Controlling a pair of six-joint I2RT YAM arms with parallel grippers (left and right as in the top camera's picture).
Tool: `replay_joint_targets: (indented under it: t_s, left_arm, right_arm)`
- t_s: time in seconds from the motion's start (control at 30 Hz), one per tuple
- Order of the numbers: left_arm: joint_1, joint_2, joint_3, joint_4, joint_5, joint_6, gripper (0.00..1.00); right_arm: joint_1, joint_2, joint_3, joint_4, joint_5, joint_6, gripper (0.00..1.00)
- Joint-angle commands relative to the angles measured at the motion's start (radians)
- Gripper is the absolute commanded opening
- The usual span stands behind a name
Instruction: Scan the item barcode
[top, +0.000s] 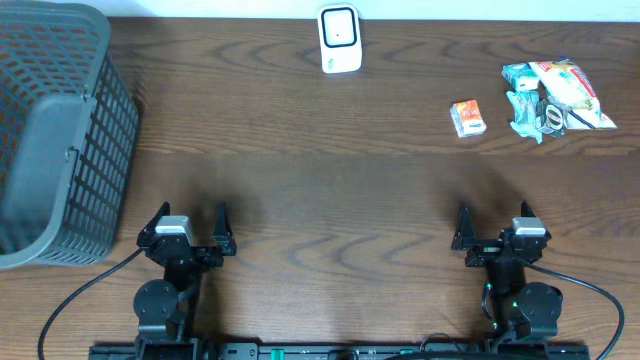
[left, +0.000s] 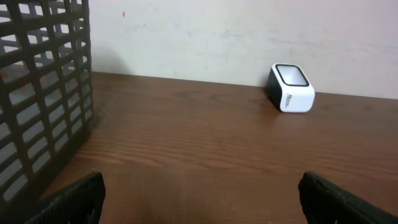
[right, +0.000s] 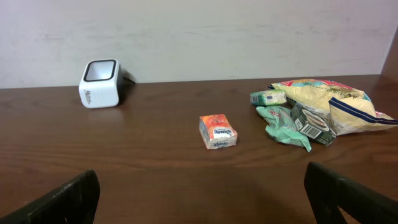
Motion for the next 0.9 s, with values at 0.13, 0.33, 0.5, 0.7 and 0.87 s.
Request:
replay_joint_targets:
  t_s: [0.13, 0.33, 0.5, 0.7, 0.87]
  left_arm:
    - [-0.005, -0.006, -0.011, -0.043, 0.021, 0.002, 0.98]
    - [-0.005, -0.006, -0.011, -0.043, 0.021, 0.003, 0.98]
    - [-0.005, -0.006, -0.011, -0.043, 0.021, 0.003, 0.98]
    - [-0.005, -0.006, -0.011, -0.043, 0.021, 0.002, 0.98]
    - [-0.005, -0.006, -0.011, -0.043, 0.021, 0.003, 0.98]
  right_arm:
    - [-0.001, -0.006, -0.002, -0.008, 0.005, -0.024, 0.99]
    - [-0.001, -0.006, -0.002, -0.008, 0.005, -0.023, 0.99]
    - [-0.001, -0.006, -0.002, -0.006, 0.005, -0.023, 0.99]
    - [0.000, -0.006, -0.002, -0.005, 0.005, -0.023, 0.99]
    - [0.000, -0.006, -0.002, -0.005, 0.005, -0.023, 0.99]
